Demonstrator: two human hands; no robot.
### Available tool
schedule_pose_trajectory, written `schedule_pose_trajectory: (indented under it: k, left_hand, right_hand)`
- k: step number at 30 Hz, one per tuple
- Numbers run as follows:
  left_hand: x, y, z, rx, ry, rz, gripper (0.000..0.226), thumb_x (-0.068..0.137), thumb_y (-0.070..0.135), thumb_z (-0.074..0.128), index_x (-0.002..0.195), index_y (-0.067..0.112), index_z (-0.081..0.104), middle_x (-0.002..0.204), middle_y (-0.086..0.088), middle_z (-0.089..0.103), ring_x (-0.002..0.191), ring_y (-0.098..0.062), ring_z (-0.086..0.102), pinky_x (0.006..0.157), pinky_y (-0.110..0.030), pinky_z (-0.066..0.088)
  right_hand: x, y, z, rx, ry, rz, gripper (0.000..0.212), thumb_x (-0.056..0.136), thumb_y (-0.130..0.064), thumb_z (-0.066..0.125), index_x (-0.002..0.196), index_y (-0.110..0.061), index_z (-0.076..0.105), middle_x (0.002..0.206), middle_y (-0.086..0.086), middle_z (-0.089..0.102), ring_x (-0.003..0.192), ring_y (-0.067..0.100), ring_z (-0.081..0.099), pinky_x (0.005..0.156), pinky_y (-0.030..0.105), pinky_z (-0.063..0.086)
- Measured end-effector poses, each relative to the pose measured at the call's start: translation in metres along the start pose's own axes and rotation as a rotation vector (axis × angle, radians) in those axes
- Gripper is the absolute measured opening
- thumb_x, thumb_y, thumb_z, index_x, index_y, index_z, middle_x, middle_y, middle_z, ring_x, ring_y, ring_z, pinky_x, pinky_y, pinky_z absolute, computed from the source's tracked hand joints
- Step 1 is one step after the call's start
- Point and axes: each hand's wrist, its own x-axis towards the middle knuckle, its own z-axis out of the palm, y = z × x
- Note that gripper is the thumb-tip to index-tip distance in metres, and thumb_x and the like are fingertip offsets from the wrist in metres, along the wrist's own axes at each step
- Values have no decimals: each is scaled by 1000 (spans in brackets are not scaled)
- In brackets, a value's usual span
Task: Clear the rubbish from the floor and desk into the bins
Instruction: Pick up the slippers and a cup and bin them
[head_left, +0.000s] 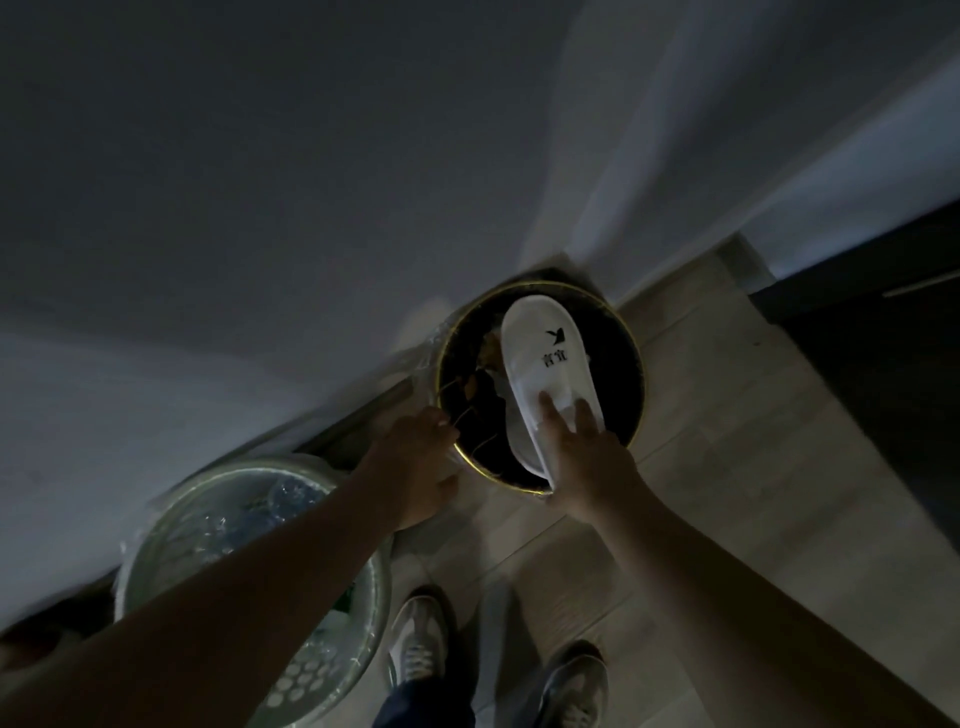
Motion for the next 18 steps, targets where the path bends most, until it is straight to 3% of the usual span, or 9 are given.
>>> schedule_pose_trajectory:
  k: [3,6,9,13,16,18]
  left_hand:
    - [1,-11,8,1,-4,37,72,66,50,35,125,14,57,136,-7,46,117,-29,51,93,-42,48]
    - [-1,-13,9,-20,-4,70,67,69,46,40,125,14,57,141,-7,43,118,-28,52,92,-42,49]
    - [-4,-10,5,-38,33,122,61,73,39,48,128,13,56,146,-9,41,121,-26,51,94,-41,48]
    - [-3,-16,7,-80,41,129,60,74,42,45,127,15,57,139,-6,47,122,-23,50,95,-39,47]
    - [-6,-24,10,-67,21,86,66,71,50,38,124,17,57,132,-5,51,116,-22,52,93,-38,48]
    - [-11,-22,8,-59,19,64,69,69,53,36,122,14,58,128,-7,53,111,-25,55,91,-39,49]
  right_hand:
    - [9,-1,-4,-91,-47,-25,96,82,-32,71,151,-32,5,151,13,24,124,42,45,93,46,49]
    - [26,-5,-20,-137,-157,-109,63,84,-23,61,142,-23,35,125,7,55,110,30,58,87,42,53]
    - [52,-12,-25,-206,-313,-56,43,87,-27,52,129,-19,54,118,6,61,108,29,58,92,41,51]
    - [76,-9,-23,-134,-339,66,47,90,-42,45,127,-17,57,122,9,60,111,33,56,95,45,47]
    - [63,-1,-15,-44,-201,-31,44,88,-41,49,125,-18,53,119,9,59,111,33,58,91,44,50]
    - [41,4,-10,-17,-144,-92,59,80,-36,61,133,-21,40,125,9,52,113,35,55,88,44,51]
